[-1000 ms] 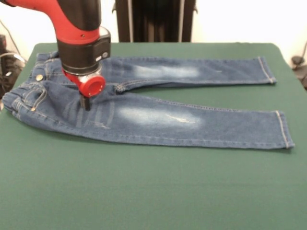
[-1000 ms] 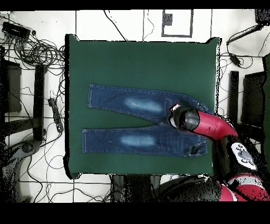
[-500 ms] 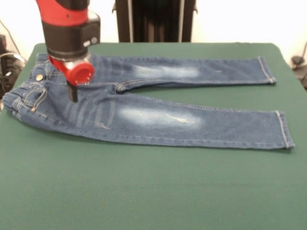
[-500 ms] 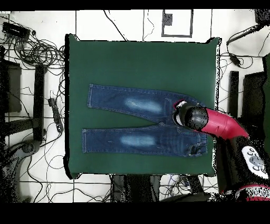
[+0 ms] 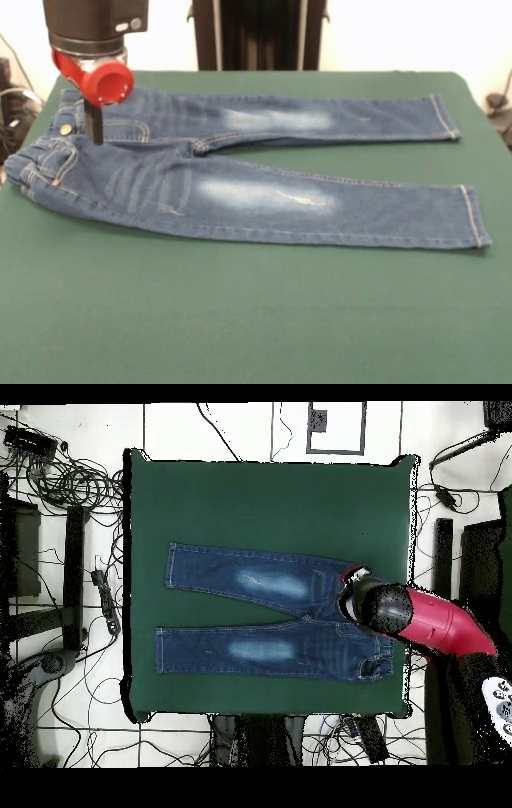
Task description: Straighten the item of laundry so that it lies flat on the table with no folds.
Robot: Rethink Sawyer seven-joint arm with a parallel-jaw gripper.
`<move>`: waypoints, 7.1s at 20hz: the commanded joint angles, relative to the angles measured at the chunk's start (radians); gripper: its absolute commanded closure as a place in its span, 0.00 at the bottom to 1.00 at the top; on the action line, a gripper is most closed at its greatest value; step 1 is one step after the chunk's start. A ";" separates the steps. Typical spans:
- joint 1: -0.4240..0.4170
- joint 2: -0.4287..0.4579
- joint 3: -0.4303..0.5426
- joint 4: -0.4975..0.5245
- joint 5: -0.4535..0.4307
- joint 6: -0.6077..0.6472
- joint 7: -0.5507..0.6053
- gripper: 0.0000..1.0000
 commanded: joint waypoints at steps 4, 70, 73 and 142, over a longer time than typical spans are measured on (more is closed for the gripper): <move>-0.023 0.162 0.120 0.017 -0.090 -0.003 -0.152 1.00; -0.198 0.210 0.374 -0.347 -0.295 0.407 -0.505 1.00; -0.199 0.193 0.370 -0.336 -0.291 0.411 -0.502 1.00; -0.157 0.374 0.351 -0.385 -0.347 0.315 -0.467 1.00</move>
